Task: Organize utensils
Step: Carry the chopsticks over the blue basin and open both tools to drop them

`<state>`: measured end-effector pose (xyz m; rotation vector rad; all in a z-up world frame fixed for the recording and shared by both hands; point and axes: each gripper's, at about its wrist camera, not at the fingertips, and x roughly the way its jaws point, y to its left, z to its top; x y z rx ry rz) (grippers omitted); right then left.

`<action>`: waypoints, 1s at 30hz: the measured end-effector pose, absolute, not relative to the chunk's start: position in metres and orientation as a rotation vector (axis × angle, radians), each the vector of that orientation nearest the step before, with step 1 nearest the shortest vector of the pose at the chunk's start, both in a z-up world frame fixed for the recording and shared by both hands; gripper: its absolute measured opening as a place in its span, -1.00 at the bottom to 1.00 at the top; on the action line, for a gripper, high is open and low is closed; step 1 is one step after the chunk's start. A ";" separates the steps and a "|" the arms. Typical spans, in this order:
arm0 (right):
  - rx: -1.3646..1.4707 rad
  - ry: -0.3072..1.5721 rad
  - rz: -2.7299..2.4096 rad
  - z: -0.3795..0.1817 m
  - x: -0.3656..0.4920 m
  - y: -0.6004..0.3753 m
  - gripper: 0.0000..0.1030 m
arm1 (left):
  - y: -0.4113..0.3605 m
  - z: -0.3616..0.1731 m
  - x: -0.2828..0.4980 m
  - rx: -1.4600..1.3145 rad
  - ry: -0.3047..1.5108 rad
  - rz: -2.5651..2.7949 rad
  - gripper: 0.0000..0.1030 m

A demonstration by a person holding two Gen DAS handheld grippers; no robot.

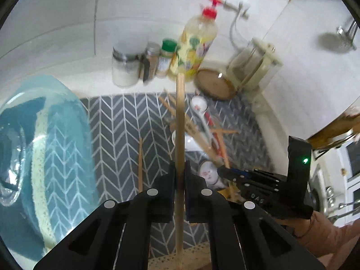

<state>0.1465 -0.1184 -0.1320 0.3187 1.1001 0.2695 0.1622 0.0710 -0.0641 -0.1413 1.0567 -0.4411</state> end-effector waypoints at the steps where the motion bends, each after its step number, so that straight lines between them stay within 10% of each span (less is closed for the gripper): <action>1: 0.333 1.084 0.281 -0.118 0.148 -0.113 -0.85 | 0.077 -0.057 0.160 -0.149 1.045 -0.438 -0.85; 11: 0.426 0.948 0.590 -0.012 0.181 0.007 -0.86 | 0.213 -0.015 0.150 -0.132 0.953 -0.209 -0.85; 26: 0.221 1.492 0.576 -0.145 0.237 0.168 -0.84 | 0.283 -0.141 0.201 -0.195 1.171 -0.126 -0.83; 30: 0.143 1.545 0.543 -0.157 0.250 0.178 -0.79 | 0.283 -0.132 0.207 -0.190 1.126 -0.066 -0.23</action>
